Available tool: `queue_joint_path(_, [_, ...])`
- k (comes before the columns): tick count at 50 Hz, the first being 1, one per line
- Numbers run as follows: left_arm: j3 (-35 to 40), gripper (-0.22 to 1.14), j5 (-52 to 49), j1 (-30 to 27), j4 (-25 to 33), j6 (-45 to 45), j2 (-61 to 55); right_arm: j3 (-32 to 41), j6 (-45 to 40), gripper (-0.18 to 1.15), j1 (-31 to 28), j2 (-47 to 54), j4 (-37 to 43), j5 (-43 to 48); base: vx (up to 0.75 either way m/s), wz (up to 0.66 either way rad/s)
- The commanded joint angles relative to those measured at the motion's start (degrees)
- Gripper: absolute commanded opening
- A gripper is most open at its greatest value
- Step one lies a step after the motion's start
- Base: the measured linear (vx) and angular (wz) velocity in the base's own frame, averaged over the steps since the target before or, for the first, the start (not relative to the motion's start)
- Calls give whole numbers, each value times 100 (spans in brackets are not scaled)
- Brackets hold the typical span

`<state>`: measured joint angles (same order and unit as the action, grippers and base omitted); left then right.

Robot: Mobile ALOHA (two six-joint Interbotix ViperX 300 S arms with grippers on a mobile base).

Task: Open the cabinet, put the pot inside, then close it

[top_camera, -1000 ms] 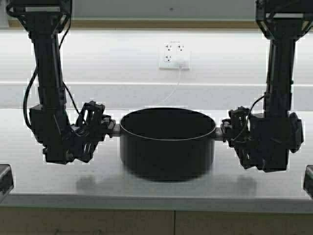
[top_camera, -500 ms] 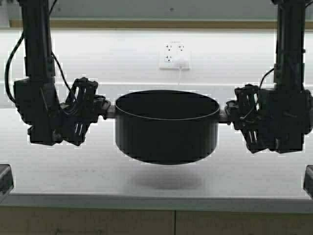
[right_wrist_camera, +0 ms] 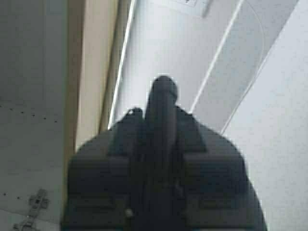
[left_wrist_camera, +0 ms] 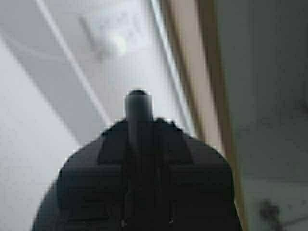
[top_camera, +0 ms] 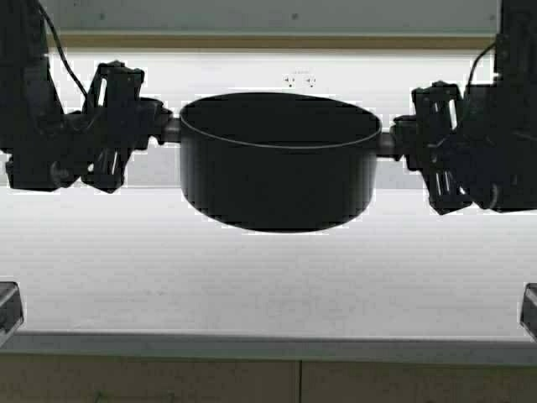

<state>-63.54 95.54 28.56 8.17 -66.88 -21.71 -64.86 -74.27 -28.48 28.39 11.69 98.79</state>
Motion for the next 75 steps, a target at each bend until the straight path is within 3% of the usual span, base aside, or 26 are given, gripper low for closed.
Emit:
queue_joint_path(1, [-185,4,-352,387,105,334,879,-167,62,8,-334,-712,53,18,0,0])
queue_joint_path(17, [-193,4,-2074,756,562,826,2681,-255,308,8,-809,-2470,439,-1327,0,0])
queue_joint_path(35, [264,4,-3823,756,853,1230,3981,132,694,8,-853,-4052,457,-3173,0,0])
queue_joint_path(58, [1283,4,-5379,756,1336,2030,4403,1406,2338,8,-870,-5186,1230,-5405,0,0])
queue_joint_path(75, [2074,4,-5704,712,1591,2575,4061,2039,2883,8,-448,-5142,1564,-5862,4,-3])
